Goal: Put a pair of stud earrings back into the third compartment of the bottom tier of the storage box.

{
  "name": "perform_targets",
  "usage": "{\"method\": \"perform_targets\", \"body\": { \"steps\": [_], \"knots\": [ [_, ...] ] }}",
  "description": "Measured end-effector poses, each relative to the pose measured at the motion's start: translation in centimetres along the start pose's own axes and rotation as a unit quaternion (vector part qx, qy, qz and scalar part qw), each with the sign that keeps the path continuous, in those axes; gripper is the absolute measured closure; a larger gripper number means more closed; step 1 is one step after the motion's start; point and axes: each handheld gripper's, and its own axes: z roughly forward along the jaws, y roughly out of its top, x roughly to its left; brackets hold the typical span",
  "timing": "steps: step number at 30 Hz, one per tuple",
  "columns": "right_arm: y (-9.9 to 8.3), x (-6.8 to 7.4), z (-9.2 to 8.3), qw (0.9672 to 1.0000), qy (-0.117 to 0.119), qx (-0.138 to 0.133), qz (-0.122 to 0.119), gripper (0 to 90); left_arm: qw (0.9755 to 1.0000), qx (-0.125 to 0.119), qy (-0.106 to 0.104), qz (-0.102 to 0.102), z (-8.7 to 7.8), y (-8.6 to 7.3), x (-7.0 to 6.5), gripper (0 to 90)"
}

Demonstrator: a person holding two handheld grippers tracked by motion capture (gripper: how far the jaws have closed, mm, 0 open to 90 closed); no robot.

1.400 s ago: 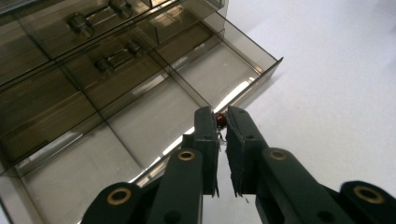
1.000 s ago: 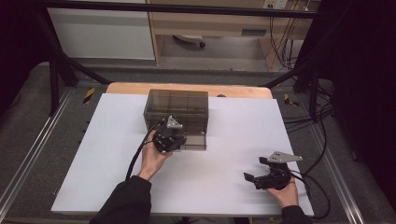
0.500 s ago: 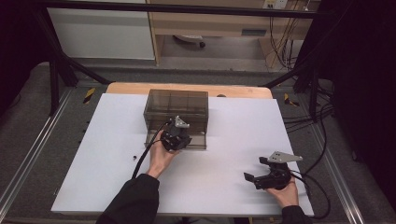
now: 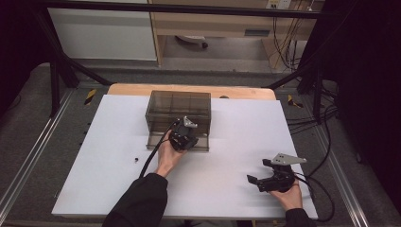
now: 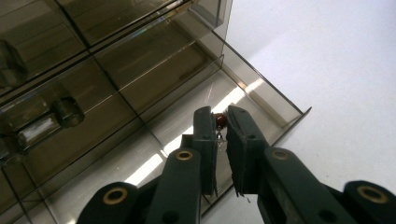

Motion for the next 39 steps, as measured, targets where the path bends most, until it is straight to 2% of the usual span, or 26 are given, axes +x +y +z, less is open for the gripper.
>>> {"method": "perform_targets", "body": {
  "steps": [6,8,17,23,24,26,29,36,39],
  "knots": [
    [0.0,0.0,0.0,1.0000,0.001,0.000,0.000,1.6,1.0000,-0.006,-0.003,0.001,-0.3,0.0,0.0,72.9],
    [0.0,0.0,0.0,1.0000,0.000,-0.001,0.001,1.5,0.9999,-0.013,-0.006,0.000,-0.9,0.1,-0.1,64.6],
    [0.0,0.0,0.0,1.0000,0.001,-0.001,0.002,1.5,0.9995,-0.030,-0.008,0.007,-3.1,-0.4,-0.2,40.7],
    [0.0,0.0,0.1,1.0000,0.000,0.002,0.002,1.6,0.9992,-0.036,-0.009,0.012,-4.8,-1.5,0.3,28.7],
    [0.0,0.0,0.1,1.0000,0.000,0.002,0.002,1.5,0.9993,-0.036,-0.010,0.009,-5.1,-1.7,0.4,28.7],
    [0.0,0.0,0.1,1.0000,0.000,0.002,0.002,1.6,0.9991,-0.040,-0.006,0.008,-6.1,-2.2,0.8,22.3],
    [0.0,0.0,0.1,1.0000,0.000,0.003,0.001,1.6,0.9990,-0.042,-0.010,0.004,-6.8,-2.7,1.1,16.8],
    [0.0,0.0,0.1,1.0000,-0.001,0.003,0.001,1.6,0.9990,-0.043,0.004,0.010,-8.9,-4.8,2.2,9.2],
    [0.0,0.0,0.1,1.0000,-0.001,0.004,0.000,1.5,0.9990,-0.043,0.007,0.010,-9.2,-5.4,2.5,8.0]
  ]
}}
